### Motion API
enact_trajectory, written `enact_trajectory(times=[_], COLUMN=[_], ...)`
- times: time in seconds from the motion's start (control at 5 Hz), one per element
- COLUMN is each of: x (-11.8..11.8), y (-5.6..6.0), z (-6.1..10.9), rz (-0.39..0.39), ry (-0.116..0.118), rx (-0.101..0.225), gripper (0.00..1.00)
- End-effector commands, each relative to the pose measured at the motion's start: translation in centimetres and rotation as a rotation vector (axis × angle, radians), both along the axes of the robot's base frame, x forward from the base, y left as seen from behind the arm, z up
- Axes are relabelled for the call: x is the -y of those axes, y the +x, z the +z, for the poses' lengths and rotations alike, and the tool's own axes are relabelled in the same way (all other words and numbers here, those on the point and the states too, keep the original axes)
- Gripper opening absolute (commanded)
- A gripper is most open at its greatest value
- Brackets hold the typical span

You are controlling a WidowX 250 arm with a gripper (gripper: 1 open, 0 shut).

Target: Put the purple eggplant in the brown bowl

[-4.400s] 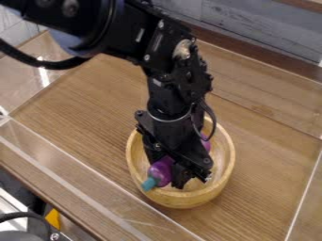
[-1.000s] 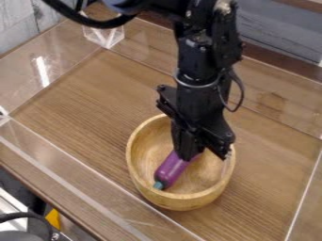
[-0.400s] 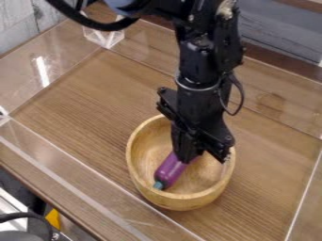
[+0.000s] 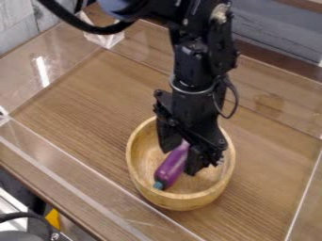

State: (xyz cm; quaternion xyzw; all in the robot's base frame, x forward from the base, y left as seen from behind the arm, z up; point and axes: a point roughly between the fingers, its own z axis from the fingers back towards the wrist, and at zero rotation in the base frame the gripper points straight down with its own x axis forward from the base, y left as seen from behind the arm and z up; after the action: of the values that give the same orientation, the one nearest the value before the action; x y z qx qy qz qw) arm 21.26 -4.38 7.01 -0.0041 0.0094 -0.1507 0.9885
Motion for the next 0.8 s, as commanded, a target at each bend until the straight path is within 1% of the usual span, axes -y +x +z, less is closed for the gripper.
enact_trajectory(times=[0.0, 0.4, 0.6], x=[-0.6, -2.2, -2.3], y=[0.5, 1.6, 1.9], z=[1.3, 1.3, 1.3], rz=[-0.002, 0.069, -0.036], ry=[-0.004, -0.007, -0.012], rx=[0.044, 0.055, 0.062], gripper=[1.00, 1.00, 1.00])
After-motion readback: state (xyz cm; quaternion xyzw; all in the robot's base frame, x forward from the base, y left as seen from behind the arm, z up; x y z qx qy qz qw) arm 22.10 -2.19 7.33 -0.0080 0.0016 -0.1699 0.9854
